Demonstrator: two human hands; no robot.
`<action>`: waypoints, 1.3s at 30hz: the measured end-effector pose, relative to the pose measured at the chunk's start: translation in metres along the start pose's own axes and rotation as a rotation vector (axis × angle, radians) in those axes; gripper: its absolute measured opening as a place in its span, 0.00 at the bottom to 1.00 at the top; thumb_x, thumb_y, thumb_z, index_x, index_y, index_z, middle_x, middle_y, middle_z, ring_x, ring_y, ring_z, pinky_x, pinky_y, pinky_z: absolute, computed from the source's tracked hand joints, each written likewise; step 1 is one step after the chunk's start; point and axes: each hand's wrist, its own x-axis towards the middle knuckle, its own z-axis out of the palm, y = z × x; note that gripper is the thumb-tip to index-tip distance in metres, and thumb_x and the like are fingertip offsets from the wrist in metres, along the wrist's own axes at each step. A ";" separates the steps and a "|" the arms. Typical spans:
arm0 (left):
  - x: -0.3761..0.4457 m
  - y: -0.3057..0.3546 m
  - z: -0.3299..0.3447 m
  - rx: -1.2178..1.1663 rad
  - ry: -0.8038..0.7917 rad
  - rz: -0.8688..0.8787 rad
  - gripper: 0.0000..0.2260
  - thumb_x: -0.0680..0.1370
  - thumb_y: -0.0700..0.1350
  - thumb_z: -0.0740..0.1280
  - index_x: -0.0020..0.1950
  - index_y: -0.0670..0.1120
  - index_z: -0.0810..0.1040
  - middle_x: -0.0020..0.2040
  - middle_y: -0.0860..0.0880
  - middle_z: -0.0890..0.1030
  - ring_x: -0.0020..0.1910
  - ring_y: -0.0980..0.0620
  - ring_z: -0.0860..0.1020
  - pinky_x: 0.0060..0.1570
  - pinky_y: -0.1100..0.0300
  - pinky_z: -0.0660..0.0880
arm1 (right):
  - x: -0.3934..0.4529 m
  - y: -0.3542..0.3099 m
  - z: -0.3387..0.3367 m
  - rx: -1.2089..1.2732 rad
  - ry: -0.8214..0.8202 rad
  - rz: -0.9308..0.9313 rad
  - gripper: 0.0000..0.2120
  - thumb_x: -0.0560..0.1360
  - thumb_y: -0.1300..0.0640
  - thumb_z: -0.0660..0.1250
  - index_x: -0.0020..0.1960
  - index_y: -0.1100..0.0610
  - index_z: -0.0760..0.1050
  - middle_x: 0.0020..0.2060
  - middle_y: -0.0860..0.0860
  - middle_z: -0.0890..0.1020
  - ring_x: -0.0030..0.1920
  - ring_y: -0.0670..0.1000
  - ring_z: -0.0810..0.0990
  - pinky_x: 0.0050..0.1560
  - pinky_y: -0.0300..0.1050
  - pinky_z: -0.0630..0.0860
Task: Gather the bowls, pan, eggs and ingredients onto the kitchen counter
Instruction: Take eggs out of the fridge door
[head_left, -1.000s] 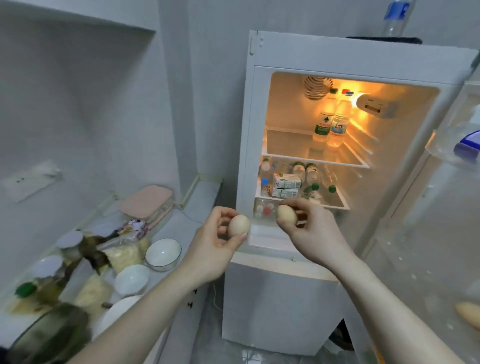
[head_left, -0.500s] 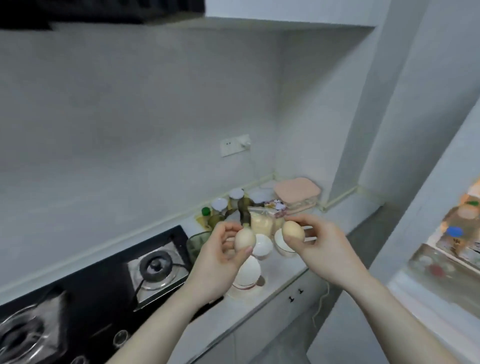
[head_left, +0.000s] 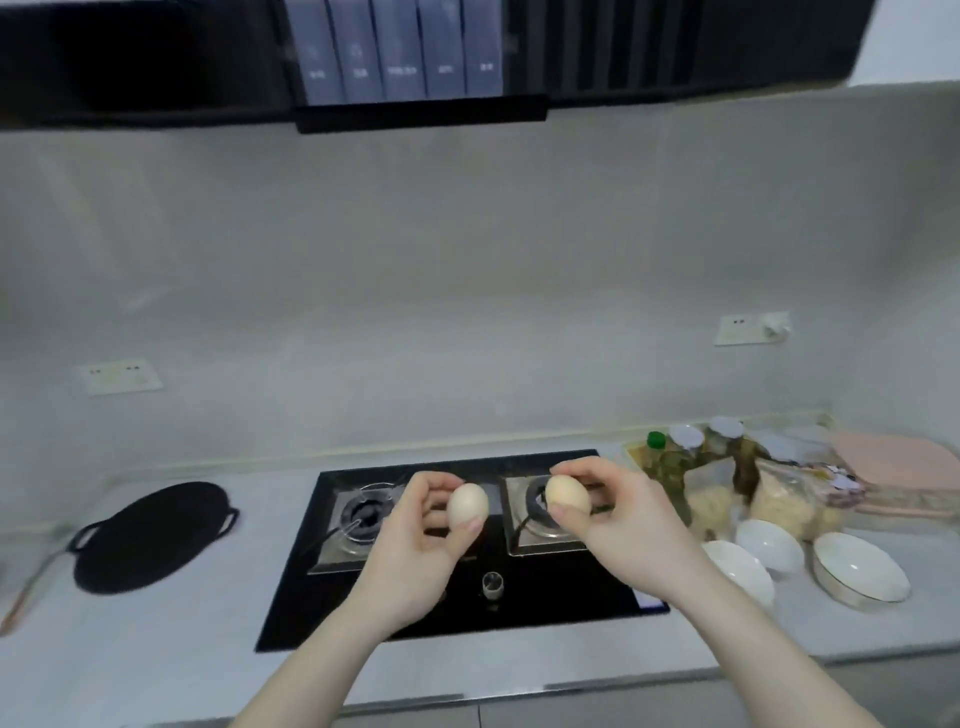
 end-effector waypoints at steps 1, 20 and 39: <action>-0.008 -0.007 -0.020 0.010 0.025 -0.013 0.14 0.76 0.44 0.74 0.58 0.55 0.75 0.53 0.53 0.82 0.49 0.55 0.82 0.51 0.60 0.79 | 0.000 -0.008 0.018 0.011 -0.028 -0.012 0.14 0.72 0.53 0.77 0.52 0.39 0.80 0.46 0.42 0.85 0.44 0.39 0.83 0.44 0.28 0.76; -0.113 -0.138 -0.266 0.106 0.522 -0.285 0.13 0.76 0.52 0.73 0.57 0.59 0.73 0.55 0.57 0.81 0.51 0.61 0.81 0.45 0.62 0.78 | 0.038 -0.112 0.304 -0.024 -0.536 -0.203 0.13 0.71 0.47 0.77 0.54 0.37 0.80 0.50 0.36 0.83 0.50 0.33 0.79 0.52 0.35 0.77; -0.093 -0.277 -0.418 0.114 0.684 -0.634 0.15 0.76 0.57 0.71 0.60 0.55 0.72 0.56 0.57 0.80 0.46 0.57 0.83 0.37 0.61 0.81 | 0.121 -0.123 0.539 -0.061 -0.899 -0.097 0.14 0.70 0.49 0.77 0.55 0.43 0.81 0.52 0.42 0.82 0.48 0.42 0.83 0.44 0.33 0.79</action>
